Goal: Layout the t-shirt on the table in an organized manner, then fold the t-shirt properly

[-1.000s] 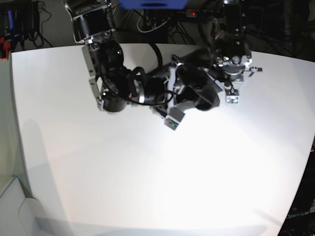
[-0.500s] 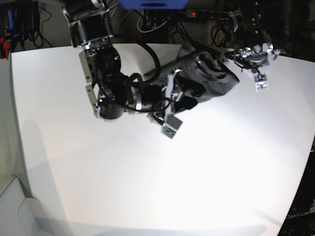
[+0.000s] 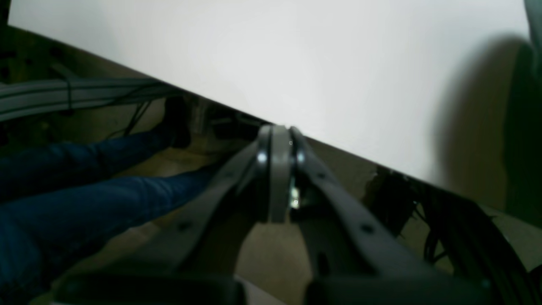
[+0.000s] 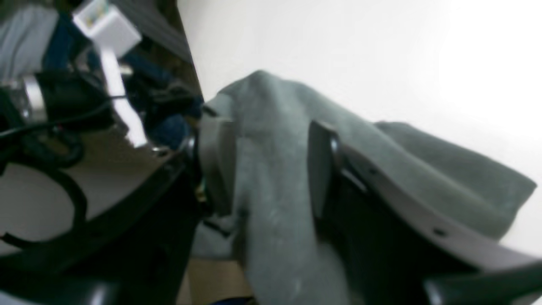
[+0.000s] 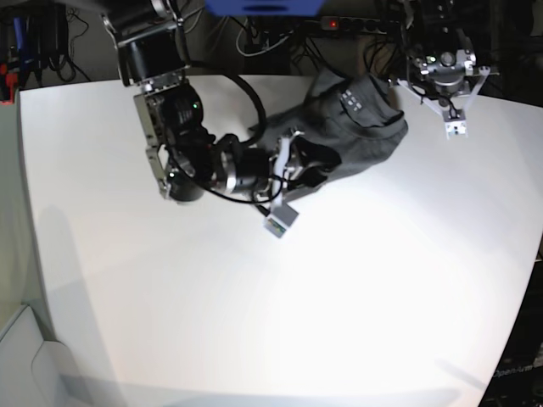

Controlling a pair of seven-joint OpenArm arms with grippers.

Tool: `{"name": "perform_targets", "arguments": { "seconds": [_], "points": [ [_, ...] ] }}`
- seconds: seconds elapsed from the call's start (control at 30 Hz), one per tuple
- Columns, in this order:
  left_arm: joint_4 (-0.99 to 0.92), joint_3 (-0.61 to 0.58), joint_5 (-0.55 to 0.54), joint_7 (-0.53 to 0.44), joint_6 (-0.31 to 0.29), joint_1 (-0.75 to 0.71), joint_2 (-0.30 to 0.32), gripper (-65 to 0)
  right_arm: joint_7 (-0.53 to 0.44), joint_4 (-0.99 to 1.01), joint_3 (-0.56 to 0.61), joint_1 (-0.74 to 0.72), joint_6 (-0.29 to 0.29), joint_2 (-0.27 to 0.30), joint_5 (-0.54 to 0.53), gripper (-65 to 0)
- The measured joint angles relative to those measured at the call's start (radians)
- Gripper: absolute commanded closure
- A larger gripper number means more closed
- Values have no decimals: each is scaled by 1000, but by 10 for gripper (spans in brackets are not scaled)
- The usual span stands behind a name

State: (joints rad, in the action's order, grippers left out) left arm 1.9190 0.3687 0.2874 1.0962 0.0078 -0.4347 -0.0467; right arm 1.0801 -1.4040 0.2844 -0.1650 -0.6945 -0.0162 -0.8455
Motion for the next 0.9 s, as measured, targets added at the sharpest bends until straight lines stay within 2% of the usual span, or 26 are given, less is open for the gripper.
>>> {"name": "perform_targets", "arguments": {
  "seconds": [0.2, 0.37, 0.6, 0.67, 0.77, 0.9],
  "points": [
    [34, 0, 1, 5, -3, -3, 2, 0, -107, 154, 2, -36, 0, 81, -10, -165],
    [61, -2, 0, 7, -153, 0, -3, 0, -187, 249, -3, -68, 0, 118, -27, -161],
    [79, -3, 8, 11, -281, 4, -69, 0, -255, 362, -3, -129, -7, 149, -31, -161],
    [79, -2, 7, 11, -303, 13, -85, 0, -258, 368, -5, -135, -7, 155, -26, -161],
    [79, 1, 8, 8, -303, 23, -84, 0, -248, 349, -5, -134, -7, 163, -23, -162],
    [79, 3, 7, 7, -303, 36, -84, 0, -186, 245, -5, -130, 8, 172, -2, -162]
  ]
}}
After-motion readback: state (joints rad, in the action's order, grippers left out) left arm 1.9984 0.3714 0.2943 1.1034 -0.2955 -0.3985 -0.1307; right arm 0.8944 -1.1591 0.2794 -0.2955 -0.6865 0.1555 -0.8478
